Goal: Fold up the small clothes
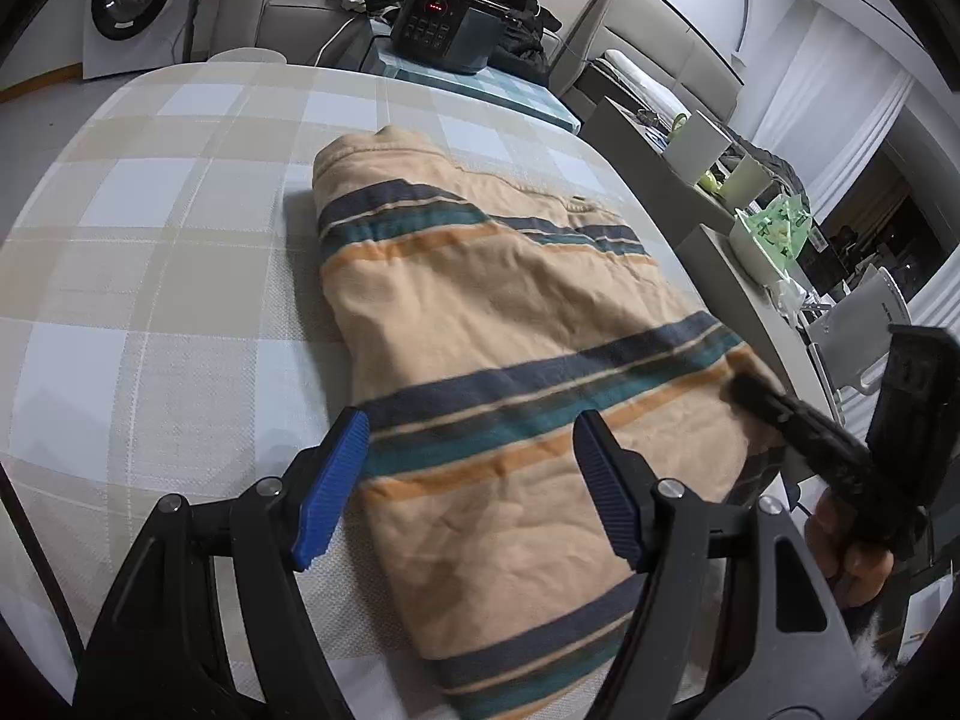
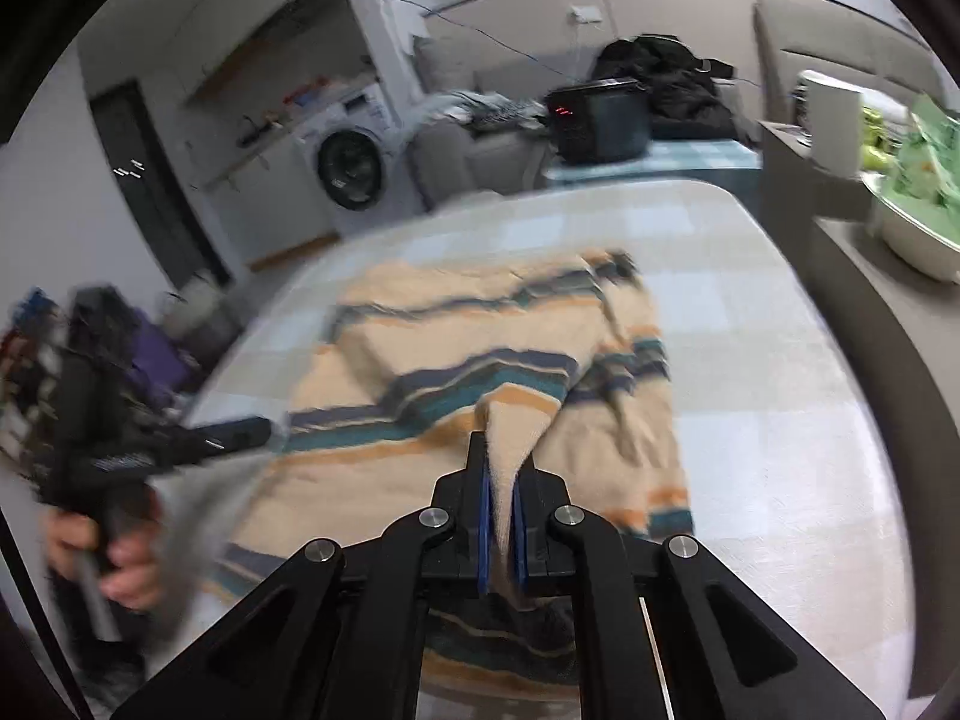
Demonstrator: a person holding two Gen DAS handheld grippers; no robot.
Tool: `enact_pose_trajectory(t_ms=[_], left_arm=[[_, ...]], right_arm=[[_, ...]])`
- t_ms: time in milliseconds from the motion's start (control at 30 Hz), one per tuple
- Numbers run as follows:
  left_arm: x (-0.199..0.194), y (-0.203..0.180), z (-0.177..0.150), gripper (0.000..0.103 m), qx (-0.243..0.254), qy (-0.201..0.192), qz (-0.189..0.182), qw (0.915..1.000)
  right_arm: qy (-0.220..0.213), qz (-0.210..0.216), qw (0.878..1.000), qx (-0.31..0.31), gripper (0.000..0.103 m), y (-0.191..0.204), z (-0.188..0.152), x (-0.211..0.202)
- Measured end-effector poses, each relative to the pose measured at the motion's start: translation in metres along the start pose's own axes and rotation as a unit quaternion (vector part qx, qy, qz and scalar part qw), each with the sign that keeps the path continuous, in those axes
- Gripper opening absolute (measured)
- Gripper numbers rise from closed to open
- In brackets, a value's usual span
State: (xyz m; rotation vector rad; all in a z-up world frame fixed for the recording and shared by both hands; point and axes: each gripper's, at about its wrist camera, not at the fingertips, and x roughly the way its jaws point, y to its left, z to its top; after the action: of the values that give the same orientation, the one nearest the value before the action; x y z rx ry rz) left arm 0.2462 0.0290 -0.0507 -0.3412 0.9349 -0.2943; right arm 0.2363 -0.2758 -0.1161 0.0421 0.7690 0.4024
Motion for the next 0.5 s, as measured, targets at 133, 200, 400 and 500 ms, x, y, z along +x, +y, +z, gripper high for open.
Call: enact_pose_trajectory(t_ms=[133,200,400,500], left_arm=[[0.012,0.001,-0.005,0.068,-0.003,0.024,0.010,0.9997],[0.015,0.000,-0.009,0.068,0.003,0.029,0.015,0.9995],[0.019,-0.004,-0.014,0.068,0.010,0.036,0.016,0.9992],[0.017,-0.009,-0.015,0.068,0.015,0.037,0.011,0.9991]], right_arm=[[0.077,-0.013,0.997,0.025,0.015,-0.017,-0.014,0.028],[0.066,0.006,0.997,0.038,0.028,-0.026,-0.015,0.014],[0.083,0.056,0.993,0.064,0.039,-0.057,-0.038,-0.015],[0.082,0.075,0.992,0.066,0.042,-0.058,-0.046,-0.023]])
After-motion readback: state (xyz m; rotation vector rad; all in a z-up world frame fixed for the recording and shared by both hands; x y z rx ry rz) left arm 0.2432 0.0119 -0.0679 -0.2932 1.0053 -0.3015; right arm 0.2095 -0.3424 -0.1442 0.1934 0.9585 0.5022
